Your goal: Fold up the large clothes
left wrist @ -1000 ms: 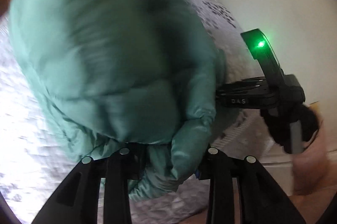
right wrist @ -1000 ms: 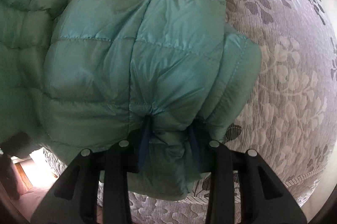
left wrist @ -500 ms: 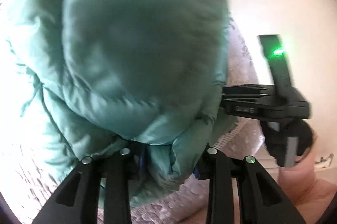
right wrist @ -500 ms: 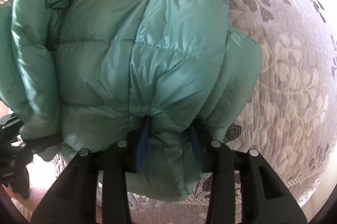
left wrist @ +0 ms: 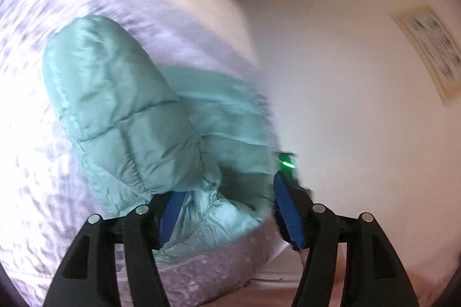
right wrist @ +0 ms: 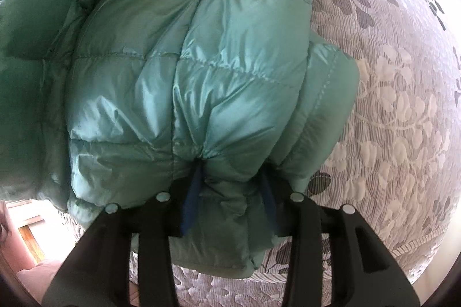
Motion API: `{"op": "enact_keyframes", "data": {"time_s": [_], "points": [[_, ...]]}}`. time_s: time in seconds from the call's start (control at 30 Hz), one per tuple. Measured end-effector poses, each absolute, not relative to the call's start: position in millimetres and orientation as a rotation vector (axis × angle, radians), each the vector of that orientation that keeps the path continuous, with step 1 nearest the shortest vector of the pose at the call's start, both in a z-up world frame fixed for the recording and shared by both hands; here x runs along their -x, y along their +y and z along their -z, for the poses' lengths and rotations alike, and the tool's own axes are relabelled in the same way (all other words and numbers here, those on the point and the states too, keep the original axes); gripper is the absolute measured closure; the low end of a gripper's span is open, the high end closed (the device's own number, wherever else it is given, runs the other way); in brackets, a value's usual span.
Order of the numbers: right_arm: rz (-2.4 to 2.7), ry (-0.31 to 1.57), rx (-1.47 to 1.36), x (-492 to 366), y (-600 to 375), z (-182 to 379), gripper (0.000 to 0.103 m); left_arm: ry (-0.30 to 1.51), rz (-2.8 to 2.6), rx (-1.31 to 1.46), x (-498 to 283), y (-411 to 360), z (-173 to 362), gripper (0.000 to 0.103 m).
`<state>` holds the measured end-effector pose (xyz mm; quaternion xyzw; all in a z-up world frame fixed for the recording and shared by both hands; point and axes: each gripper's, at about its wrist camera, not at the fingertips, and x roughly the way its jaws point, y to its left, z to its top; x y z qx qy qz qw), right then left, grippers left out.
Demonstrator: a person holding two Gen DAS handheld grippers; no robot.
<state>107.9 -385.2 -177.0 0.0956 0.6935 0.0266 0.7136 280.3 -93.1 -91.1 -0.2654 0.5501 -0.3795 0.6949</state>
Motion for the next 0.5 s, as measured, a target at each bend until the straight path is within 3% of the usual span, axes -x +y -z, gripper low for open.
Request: {"op": "enact_keyframes", "data": {"time_s": [0.03,0.07,0.1,0.17,0.33,0.5], "points": [[-0.058,1.537,-0.209,-108.6,-384.5,177.7,0.064,1.256,0.816,0.591,-285.5,-91.6,102.0,0.045],[-0.058,1.537,-0.208,-108.9,-384.7,178.1,0.064,1.283,0.801,0.584,-289.7,-94.5,110.8,0.055],[-0.058,1.538,-0.209,-109.1,-384.0,178.2,0.064,1.301,0.798,0.586,-289.9,-98.0,116.0,0.076],[-0.057,1.537,-0.213,-109.3,-384.4,178.4,0.064,1.328,0.867,0.633,-282.2,-116.4,124.3,0.094],[-0.057,1.528,-0.236,-106.2,-385.8,174.6,0.064,1.310,1.053,0.494,-264.0,-161.8,97.3,0.098],[-0.060,1.525,-0.284,-104.4,-397.8,173.3,0.064,1.412,1.132,0.405,-253.9,-210.6,122.0,0.098]]}}
